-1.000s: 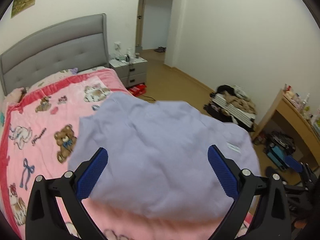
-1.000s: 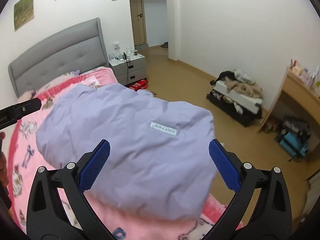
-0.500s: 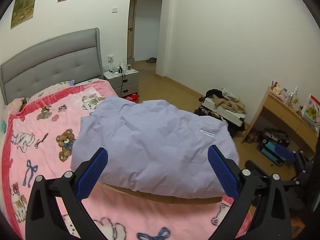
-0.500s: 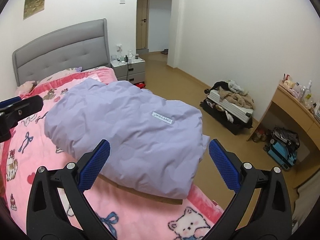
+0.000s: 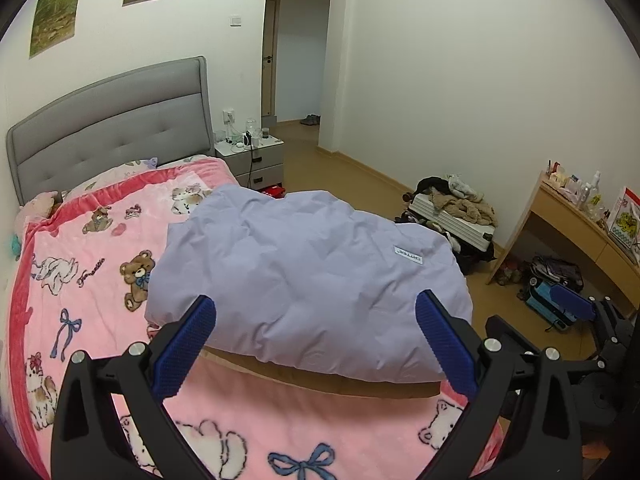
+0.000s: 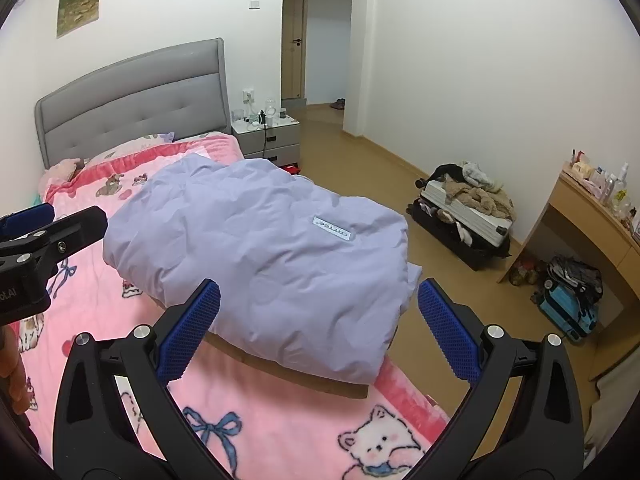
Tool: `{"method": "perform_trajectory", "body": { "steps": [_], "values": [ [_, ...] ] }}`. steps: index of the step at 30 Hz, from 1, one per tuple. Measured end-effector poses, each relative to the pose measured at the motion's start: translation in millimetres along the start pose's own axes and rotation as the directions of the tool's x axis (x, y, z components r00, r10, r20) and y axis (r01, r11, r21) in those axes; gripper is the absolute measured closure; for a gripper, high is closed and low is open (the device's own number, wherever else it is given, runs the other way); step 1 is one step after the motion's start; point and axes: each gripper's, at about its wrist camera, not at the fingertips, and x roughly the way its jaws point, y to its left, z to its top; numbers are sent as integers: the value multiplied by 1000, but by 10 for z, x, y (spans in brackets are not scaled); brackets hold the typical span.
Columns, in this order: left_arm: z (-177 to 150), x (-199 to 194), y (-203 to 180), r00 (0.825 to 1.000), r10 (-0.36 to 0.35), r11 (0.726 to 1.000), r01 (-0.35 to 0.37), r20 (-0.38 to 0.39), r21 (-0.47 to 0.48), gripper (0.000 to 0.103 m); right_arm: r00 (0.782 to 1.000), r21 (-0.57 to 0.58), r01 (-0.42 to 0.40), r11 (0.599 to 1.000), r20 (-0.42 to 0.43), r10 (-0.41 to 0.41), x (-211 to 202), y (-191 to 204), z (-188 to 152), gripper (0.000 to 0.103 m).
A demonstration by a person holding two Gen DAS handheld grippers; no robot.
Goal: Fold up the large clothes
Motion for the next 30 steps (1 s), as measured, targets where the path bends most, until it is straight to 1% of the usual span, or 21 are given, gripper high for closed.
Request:
{"method": "perform_trajectory", "body": {
  "steps": [4, 8, 12, 20, 30],
  "values": [
    [8, -68, -4, 1000, 14, 1000, -15, 24, 9, 5, 1000, 19, -2, 1000, 0, 2, -21, -26, -2, 8],
    [28, -84, -11, 999, 28, 999, -28, 30, 20, 4, 1000, 35, -13, 999, 1, 13, -48, -46, -12, 8],
    [39, -94, 6, 999, 8, 1000, -8, 33, -1, 5, 1000, 28, -11, 1000, 3, 11, -71, -52, -12, 8],
    [44, -103, -25, 999, 17, 1000, -18, 41, 25, 5, 1000, 52, -21, 998, 10, 21, -46, -87, -12, 8],
    [44, -109, 2, 1000, -2, 1000, 1, 26, 4, 5, 1000, 58, -30, 998, 5, 30, -50, -105, -2, 8]
  ]
}}
